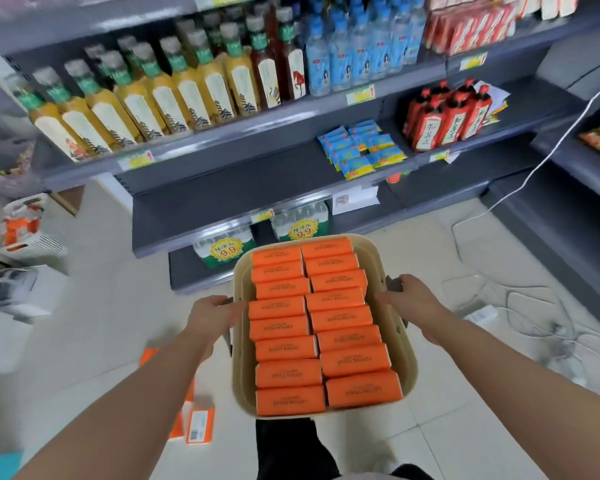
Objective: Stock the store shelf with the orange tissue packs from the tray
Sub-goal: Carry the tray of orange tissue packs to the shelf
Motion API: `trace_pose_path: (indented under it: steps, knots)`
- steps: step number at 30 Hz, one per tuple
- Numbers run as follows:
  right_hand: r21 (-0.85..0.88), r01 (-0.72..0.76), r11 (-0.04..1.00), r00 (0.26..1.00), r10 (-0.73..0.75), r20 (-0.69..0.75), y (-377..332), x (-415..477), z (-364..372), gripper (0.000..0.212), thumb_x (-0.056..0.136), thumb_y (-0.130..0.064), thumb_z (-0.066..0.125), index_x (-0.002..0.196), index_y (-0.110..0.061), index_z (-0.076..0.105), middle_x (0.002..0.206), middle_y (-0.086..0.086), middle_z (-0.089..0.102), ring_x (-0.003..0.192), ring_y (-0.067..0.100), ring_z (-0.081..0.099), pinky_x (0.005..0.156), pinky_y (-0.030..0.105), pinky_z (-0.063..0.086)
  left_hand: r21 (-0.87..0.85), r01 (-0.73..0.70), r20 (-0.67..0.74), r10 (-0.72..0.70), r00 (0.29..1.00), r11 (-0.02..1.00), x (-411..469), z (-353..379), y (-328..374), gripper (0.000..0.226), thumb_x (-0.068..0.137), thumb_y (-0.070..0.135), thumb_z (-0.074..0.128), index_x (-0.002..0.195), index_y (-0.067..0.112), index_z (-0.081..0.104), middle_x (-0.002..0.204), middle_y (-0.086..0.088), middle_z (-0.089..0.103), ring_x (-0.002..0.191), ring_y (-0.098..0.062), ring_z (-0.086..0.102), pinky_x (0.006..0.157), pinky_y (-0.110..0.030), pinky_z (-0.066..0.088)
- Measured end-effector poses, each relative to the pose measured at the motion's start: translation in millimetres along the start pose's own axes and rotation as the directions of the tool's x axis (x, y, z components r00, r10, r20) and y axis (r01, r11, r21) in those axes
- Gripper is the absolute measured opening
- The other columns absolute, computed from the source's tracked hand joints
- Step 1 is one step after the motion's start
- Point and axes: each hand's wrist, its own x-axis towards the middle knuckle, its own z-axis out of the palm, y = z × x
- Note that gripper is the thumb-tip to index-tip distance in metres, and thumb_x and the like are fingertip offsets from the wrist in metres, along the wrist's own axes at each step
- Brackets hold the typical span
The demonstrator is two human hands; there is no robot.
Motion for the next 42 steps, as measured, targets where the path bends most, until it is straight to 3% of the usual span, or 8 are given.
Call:
trace_pose_path:
  steps: [11, 17, 20, 23, 27, 31, 37, 42]
  knots:
    - [-0.047, -0.162, 0.986, 0.987, 0.161, -0.029, -104, 152, 46, 0.031, 0.077, -0.03, 0.067, 0.097, -0.009, 0.056, 0.089, 0.008, 0.066, 0.077, 0.025, 0.063, 0.058, 0.032, 0.047, -0.043, 0.151, 0.165, -0.142, 0.976, 0.988, 180, -22, 65, 0.038, 0.04, 0.031, 0.072, 0.067, 0.008, 0.058, 0.051, -0.001, 0.056, 0.051, -0.017, 0.055, 0.053, -0.027, 0.046]
    - [-0.107, -0.178, 0.978, 0.979, 0.187, 0.079, -146, 260, 42, 0.045, 0.062, -0.033, 0.067, 0.098, -0.008, 0.056, 0.089, 0.009, 0.066, 0.076, 0.023, 0.062, 0.061, 0.03, 0.048, -0.083, 0.24, 0.067, -0.235, 0.97, 0.967, 261, 6, 85, 0.046, 0.047, 0.031, 0.07, 0.086, 0.008, 0.068, 0.065, -0.003, 0.063, 0.062, -0.022, 0.06, 0.063, -0.034, 0.053]
    - [-0.109, -0.188, 0.976, 0.973, 0.2, 0.111, -149, 272, 48, 0.037, 0.075, -0.024, 0.069, 0.104, -0.011, 0.05, 0.099, 0.006, 0.063, 0.091, 0.023, 0.062, 0.081, 0.039, 0.053, -0.082, 0.251, 0.024, -0.25, 0.968, 0.964, 270, 9, 81, 0.041, 0.056, 0.028, 0.072, 0.092, 0.01, 0.071, 0.065, -0.003, 0.065, 0.063, -0.023, 0.062, 0.062, -0.036, 0.054]
    - [-0.112, -0.19, 0.975, 0.968, 0.205, 0.144, -143, 280, 54, 0.04, 0.076, -0.022, 0.069, 0.11, -0.01, 0.051, 0.101, 0.005, 0.065, 0.092, 0.021, 0.063, 0.087, 0.041, 0.053, -0.113, 0.289, -0.057, -0.296, 0.953, 0.951, 267, 11, 75, 0.031, 0.054, 0.028, 0.072, 0.083, 0.017, 0.072, 0.064, -0.002, 0.067, 0.065, -0.024, 0.062, 0.07, -0.04, 0.055]
    - [-0.119, -0.185, 0.976, 0.935, 0.212, 0.286, -141, 329, 19, 0.061, 0.071, -0.029, 0.074, 0.121, -0.012, 0.044, 0.107, 0.003, 0.061, 0.097, 0.02, 0.059, 0.083, 0.033, 0.048, -0.225, 0.352, -0.171, -0.392, 0.904, 0.909, 266, 63, 90, 0.047, 0.036, 0.037, 0.071, 0.077, 0.014, 0.069, 0.062, -0.003, 0.062, 0.061, -0.02, 0.054, 0.066, -0.031, 0.045]
    - [-0.118, -0.209, 0.971, 0.906, 0.237, 0.35, -130, 367, -3, 0.042, 0.075, -0.023, 0.075, 0.104, -0.018, 0.046, 0.099, 0.001, 0.06, 0.092, 0.018, 0.058, 0.087, 0.035, 0.046, -0.302, 0.372, -0.198, -0.44, 0.876, 0.878, 274, 109, 108, 0.02, 0.048, 0.023, 0.071, 0.067, 0.019, 0.066, 0.064, -0.006, 0.06, 0.064, -0.02, 0.051, 0.063, -0.029, 0.04]
    - [-0.133, -0.289, 0.948, 0.904, 0.316, 0.287, -73, 435, -6, 0.083, 0.034, -0.052, 0.067, 0.11, -0.018, 0.057, 0.097, 0.001, 0.069, 0.09, 0.023, 0.066, 0.088, 0.045, 0.051, -0.248, 0.429, -0.142, -0.47, 0.871, 0.869, 321, 160, 92, 0.013, 0.061, 0.013, 0.075, 0.063, 0.024, 0.067, 0.063, 0.001, 0.067, 0.068, -0.021, 0.059, 0.072, -0.031, 0.045]
    - [-0.128, -0.35, 0.928, 0.909, 0.37, 0.192, -53, 453, 2, 0.057, 0.063, -0.036, 0.075, 0.11, -0.019, 0.048, 0.106, 0.0, 0.064, 0.099, 0.024, 0.061, 0.094, 0.05, 0.047, -0.166, 0.501, -0.036, -0.513, 0.858, 0.849, 347, 188, 64, 0.059, 0.059, 0.022, 0.076, 0.117, 0.017, 0.063, 0.088, -0.006, 0.072, 0.084, -0.023, 0.066, 0.075, -0.032, 0.048]
